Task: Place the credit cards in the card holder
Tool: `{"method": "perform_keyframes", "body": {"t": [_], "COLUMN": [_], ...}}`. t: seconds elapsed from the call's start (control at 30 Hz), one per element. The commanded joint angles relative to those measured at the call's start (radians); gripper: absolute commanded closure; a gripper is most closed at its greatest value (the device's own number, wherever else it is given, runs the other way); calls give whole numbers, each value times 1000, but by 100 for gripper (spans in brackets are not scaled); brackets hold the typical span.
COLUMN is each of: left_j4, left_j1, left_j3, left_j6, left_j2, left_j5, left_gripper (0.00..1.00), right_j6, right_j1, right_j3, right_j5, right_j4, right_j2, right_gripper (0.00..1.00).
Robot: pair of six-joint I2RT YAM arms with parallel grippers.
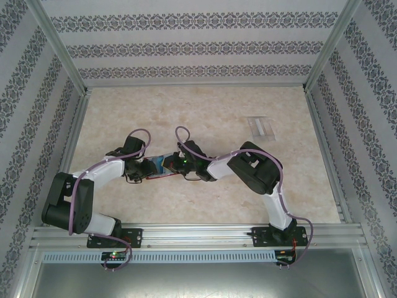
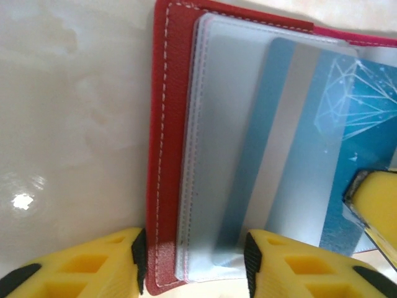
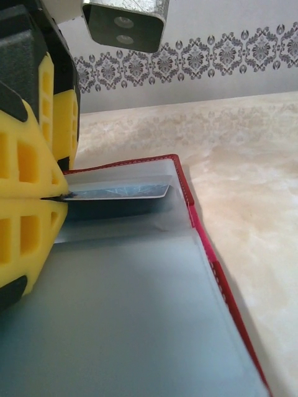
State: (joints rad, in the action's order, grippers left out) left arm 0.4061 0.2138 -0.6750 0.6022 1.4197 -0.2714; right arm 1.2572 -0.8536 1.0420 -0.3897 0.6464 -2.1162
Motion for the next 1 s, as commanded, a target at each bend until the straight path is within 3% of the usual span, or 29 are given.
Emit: {"method": "perform_keyframes", "body": {"t": [0.0,0.23,0.37,0.67,0.97], "left_j4": [61,20,7,-83,-101], "left_j1": [-18,-112,-111,-111,-112], "left_j3": [-26,2,-2,-8,-20], "left_j6": [-3,14,22,0,-18], "left_j2": [-46,-17,5,10,48], "left_j5": [19,-34,-15,-101,-122], "left_gripper": [50,50,45,52,53], "right_j6": [-64,-78,-101,-146,-226], "right_j1": [-10,-1,1,2,2], "right_j3": [33,76,95,166,243], "right_j5": [1,-61,-68,-120,-149], "right_j4": [-71,-95,-122,-186,-259], "right_j2": [-7,-48,-57,-102,-131], "right_gripper": [100,100,100,96,90]}}
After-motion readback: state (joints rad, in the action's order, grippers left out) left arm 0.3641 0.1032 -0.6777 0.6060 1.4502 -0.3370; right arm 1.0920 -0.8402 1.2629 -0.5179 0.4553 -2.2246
